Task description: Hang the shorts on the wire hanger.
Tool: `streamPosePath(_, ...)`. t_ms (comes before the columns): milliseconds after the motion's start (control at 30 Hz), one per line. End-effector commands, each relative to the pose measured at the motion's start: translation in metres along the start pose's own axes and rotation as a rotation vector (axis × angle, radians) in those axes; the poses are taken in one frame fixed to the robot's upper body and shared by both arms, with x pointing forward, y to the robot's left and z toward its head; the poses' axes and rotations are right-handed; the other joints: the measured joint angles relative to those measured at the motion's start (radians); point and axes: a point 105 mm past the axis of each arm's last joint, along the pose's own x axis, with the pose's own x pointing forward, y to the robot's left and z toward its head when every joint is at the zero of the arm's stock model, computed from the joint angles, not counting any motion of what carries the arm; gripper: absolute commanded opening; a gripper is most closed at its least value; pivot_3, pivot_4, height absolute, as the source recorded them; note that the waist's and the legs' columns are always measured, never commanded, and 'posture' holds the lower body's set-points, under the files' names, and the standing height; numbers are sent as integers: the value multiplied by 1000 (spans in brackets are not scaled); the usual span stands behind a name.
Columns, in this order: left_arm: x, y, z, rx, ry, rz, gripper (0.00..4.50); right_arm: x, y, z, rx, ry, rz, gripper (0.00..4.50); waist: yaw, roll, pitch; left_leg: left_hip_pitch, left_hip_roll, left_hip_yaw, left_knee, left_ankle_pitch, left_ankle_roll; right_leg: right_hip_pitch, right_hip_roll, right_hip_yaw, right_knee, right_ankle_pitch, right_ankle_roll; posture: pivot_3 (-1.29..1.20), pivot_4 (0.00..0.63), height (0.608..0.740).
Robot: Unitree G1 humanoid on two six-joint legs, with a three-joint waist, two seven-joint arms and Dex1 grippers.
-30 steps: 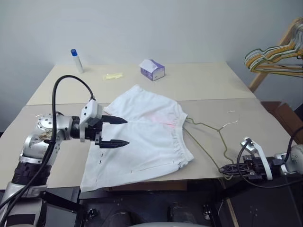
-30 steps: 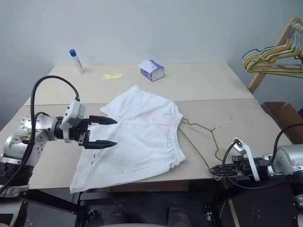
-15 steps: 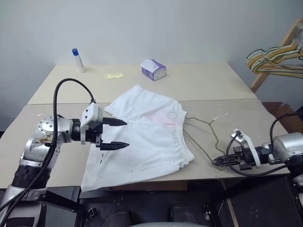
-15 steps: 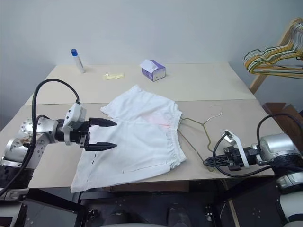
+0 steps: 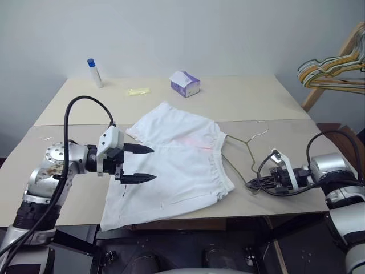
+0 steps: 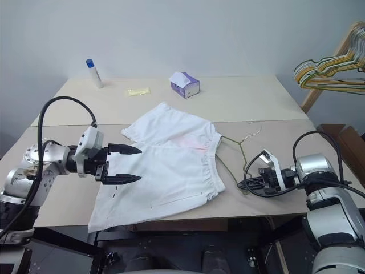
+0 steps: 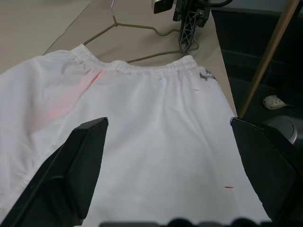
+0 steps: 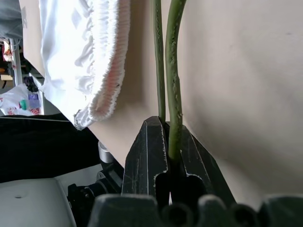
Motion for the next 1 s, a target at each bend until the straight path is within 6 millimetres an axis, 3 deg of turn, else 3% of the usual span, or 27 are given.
streamPosePath(33,-4,1,12,50,-21,13,4483,-8,11,19,-126,-77,14,0,-1,0,0,0,0,0,0,0,0,0,0,0,0,0,0,-22,0,740)
streamPosePath(133,-3,2,11,52,-21,14,4483,-12,19,28,-252,-122,9,0,-2,0,0,0,0,0,0,0,0,0,0,0,0,0,0,-28,0,740)
streamPosePath(300,0,5,13,72,-22,12,4483,-15,34,43,-587,-135,-145,0,-3,0,0,0,0,0,0,0,0,0,0,0,0,0,0,-47,0,740)
streamPosePath(533,-8,24,31,130,-68,67,4483,-15,79,69,-987,-186,-230,0,-8,1,0,0,0,0,0,0,0,0,0,0,0,0,0,-59,0,740)
streamPosePath(767,-36,64,75,211,-154,204,4483,11,114,77,-1264,-92,-256,0,-9,1,0,0,0,0,0,0,0,-1,0,0,0,0,0,-60,0,740)
streamPosePath(1000,-41,83,89,275,-85,150,4483,40,135,84,-1410,-14,-243,0,-11,1,0,-1,0,0,0,1,-1,-1,0,-1,0,0,0,-53,0,740)
